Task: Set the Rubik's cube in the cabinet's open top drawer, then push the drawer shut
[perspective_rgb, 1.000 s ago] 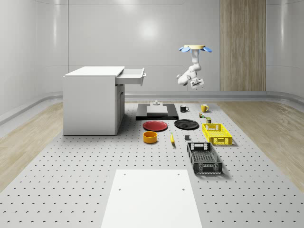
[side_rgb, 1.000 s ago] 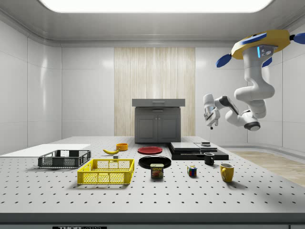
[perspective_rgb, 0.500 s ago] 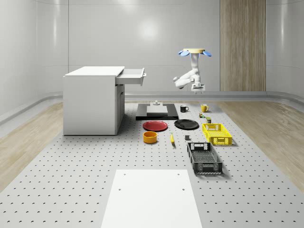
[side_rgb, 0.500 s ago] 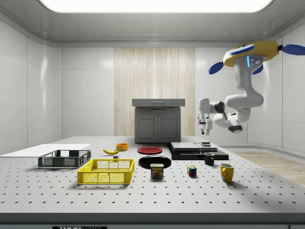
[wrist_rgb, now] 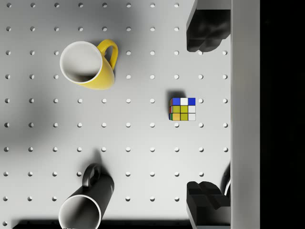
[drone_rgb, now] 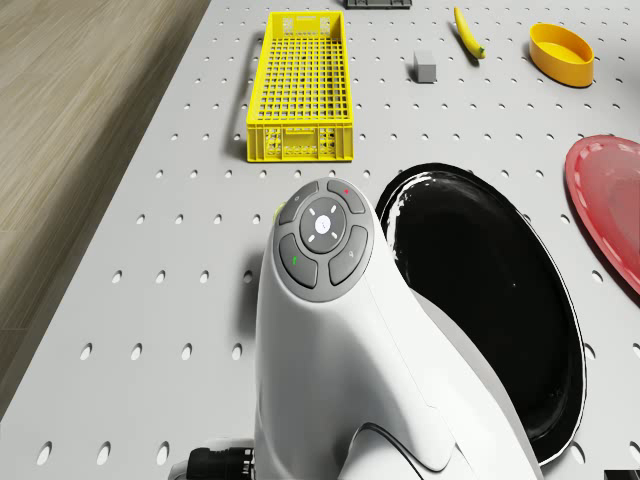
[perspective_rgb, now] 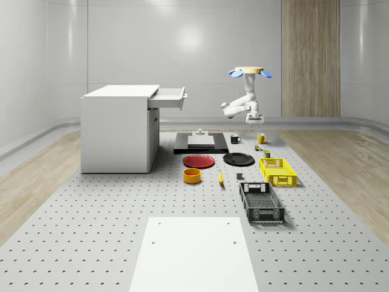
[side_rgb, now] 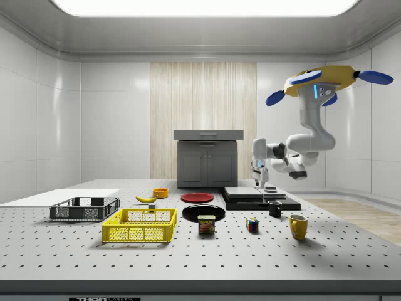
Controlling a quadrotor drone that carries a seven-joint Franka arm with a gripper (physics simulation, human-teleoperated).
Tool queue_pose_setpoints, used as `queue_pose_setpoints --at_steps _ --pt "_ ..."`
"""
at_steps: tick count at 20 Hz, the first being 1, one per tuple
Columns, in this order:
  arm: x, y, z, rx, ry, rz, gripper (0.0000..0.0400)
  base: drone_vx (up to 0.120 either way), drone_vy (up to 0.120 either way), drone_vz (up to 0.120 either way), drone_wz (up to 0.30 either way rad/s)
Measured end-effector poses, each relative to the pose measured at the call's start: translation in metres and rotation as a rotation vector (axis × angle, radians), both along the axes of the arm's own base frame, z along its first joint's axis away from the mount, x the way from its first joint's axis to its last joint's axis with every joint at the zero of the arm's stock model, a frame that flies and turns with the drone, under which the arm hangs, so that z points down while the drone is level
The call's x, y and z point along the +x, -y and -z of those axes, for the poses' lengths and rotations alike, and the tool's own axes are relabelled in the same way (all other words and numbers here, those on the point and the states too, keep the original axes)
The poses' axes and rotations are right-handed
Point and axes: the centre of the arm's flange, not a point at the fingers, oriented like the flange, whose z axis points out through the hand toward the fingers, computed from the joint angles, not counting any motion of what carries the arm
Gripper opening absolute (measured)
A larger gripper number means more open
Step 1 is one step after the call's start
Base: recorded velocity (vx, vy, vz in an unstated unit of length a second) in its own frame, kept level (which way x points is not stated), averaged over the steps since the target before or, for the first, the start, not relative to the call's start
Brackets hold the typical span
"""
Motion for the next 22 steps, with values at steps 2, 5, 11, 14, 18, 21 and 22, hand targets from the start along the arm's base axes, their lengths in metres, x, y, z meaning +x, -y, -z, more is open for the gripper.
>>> queue_pose_setpoints --at_steps 2,5,11,14,18,21,22 --pt "0.0000 0.0003 0.0000 -0.003 0.000 0.000 0.0400 0.120 0.020 0.000 0.000" --pt "0.0000 0.0005 0.0000 -0.005 0.000 0.000 0.0400 0.107 0.040 -0.027 0.000" --pt "0.0000 0.0007 0.0001 -0.008 0.000 0.000 0.0400 0.000 0.000 -0.120 0.000" --pt "0.0000 0.0008 0.0001 -0.008 0.000 0.000 0.0400 0.000 0.000 -0.120 0.000" --pt "0.0000 0.0008 0.0001 -0.009 0.000 0.000 0.0400 0.000 0.000 -0.120 0.000" --pt "0.0000 0.0008 0.0001 -0.009 0.000 0.000 0.0400 0.000 0.000 -0.120 0.000" --pt "0.0000 0.0008 0.0001 -0.009 0.000 0.000 0.0400 0.000 0.000 -0.120 0.000"
